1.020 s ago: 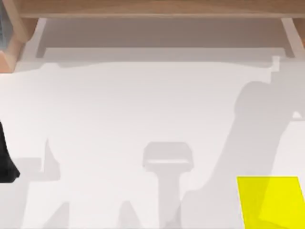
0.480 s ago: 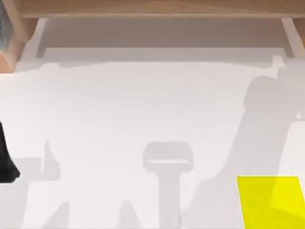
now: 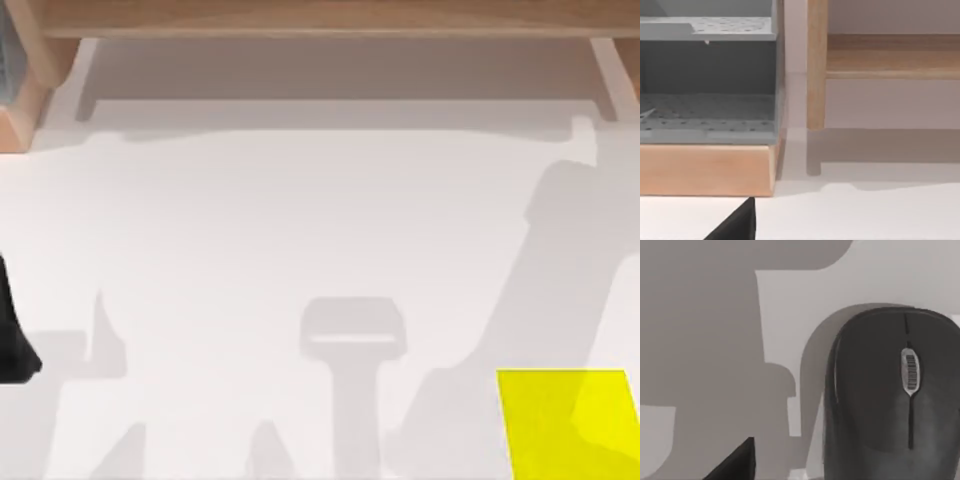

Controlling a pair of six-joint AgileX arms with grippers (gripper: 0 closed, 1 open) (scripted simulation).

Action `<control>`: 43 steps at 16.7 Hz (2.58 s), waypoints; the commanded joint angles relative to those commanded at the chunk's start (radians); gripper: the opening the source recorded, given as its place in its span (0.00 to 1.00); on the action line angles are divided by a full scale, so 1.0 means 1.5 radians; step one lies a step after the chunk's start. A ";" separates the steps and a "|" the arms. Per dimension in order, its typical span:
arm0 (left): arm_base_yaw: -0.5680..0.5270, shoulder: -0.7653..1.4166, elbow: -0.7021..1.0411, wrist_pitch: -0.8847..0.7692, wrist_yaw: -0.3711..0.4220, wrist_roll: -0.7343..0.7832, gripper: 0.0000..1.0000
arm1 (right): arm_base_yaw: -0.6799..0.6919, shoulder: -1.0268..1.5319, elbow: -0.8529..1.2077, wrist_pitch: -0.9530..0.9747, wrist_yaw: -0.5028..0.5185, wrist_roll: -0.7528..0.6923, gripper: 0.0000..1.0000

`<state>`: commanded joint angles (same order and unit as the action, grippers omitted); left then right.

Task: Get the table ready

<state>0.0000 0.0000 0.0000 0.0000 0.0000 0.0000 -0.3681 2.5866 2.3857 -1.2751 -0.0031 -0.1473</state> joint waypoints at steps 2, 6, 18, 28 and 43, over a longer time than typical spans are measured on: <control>0.000 0.000 0.000 0.000 0.000 0.000 1.00 | 0.002 0.001 -0.010 0.015 0.001 0.003 1.00; 0.000 0.000 0.000 0.000 0.000 0.000 1.00 | 0.004 0.008 -0.013 0.024 0.000 0.004 1.00; 0.000 0.000 0.000 0.000 0.000 0.000 1.00 | 0.004 0.008 -0.013 0.024 0.000 0.004 0.17; 0.000 0.000 0.000 0.000 0.000 0.000 1.00 | 0.004 0.008 -0.013 0.024 0.000 0.004 0.00; 0.000 0.000 0.000 0.000 0.000 0.000 1.00 | 0.057 -0.285 -0.208 0.071 0.024 0.077 0.00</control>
<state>0.0000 0.0000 0.0000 0.0000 0.0000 0.0000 -0.2826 2.1593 2.0735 -1.1693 0.0324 -0.0310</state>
